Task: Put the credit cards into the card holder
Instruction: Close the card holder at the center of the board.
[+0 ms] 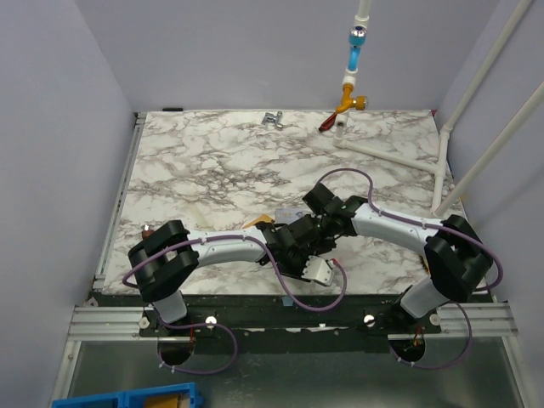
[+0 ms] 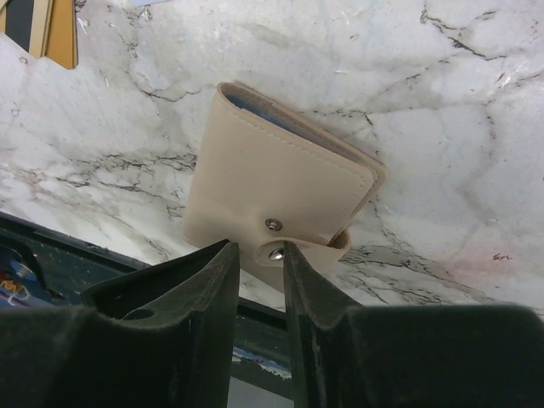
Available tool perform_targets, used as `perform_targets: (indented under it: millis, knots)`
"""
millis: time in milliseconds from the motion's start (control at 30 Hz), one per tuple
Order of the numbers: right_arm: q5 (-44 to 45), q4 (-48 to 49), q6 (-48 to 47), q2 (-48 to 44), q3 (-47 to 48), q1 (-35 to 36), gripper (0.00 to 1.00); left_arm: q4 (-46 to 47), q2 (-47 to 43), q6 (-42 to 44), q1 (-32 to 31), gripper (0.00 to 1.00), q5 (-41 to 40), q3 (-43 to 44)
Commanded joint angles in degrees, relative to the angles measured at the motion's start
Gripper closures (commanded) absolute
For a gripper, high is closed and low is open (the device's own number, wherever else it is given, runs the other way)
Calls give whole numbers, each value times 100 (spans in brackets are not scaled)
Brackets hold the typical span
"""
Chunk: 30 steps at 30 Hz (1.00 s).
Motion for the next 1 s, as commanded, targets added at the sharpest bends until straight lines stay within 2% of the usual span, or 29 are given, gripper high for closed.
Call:
perform_targets:
  millis: [0,100,200,300,433,633,833,967]
  knots:
    - [227,-310,-66,145,251,91,71,91,-195,-70,20,70,-49,-157]
    - [258,-397,-54,147,325,118,77,129,-204,-96,21,71,-70,-196]
    - [258,-486,-63,138,355,121,80,173,-216,-105,20,71,-88,-227]
    - [219,-573,-82,121,373,128,79,206,-244,-125,20,72,-93,-254]
    - [212,-665,-93,111,397,127,73,207,-248,-139,20,72,-108,-245]
    - [238,-735,-93,114,410,139,73,207,-217,-156,21,73,-157,-206]
    - [211,-716,-84,182,434,161,80,198,-218,-158,21,74,-167,-175]
    - [214,-703,-74,187,444,171,90,186,-205,-167,20,74,-174,-162]
